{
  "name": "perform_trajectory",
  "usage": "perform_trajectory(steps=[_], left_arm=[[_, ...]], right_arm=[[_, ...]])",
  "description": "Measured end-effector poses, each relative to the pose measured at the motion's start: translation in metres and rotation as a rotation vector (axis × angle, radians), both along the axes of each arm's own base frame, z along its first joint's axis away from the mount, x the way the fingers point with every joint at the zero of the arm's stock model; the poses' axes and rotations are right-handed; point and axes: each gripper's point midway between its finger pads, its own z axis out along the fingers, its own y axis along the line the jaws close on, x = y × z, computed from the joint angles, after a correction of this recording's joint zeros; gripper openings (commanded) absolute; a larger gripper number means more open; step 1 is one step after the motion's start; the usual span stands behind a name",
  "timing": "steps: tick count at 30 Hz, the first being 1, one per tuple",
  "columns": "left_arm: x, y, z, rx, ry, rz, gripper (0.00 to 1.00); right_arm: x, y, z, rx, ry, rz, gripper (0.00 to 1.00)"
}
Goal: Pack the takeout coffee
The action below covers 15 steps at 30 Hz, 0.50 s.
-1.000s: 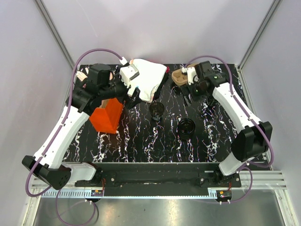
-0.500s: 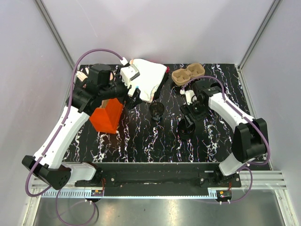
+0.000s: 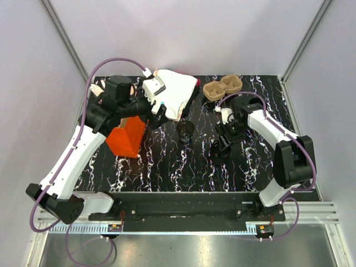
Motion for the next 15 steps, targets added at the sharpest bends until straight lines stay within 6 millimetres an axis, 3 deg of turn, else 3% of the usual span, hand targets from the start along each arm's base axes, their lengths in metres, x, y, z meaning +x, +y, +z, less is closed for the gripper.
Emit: perform_trajectory(steps=[5, 10, 15], left_arm=[[-0.0002, -0.0004, 0.0001, 0.0, 0.0, -0.001, 0.99], [-0.0004, -0.0005, 0.0, 0.0, 0.0, -0.002, 0.99], [-0.0006, -0.0008, 0.0001, -0.003, 0.003, 0.0, 0.99]], right_arm=[[-0.0028, 0.0026, -0.0064, 0.023, 0.033, -0.002, 0.61], [-0.0042, 0.0062, -0.0067, 0.042, 0.045, 0.001, 0.47], [-0.0034, 0.0067, -0.0065, 0.047, 0.044, -0.003, 0.43]])
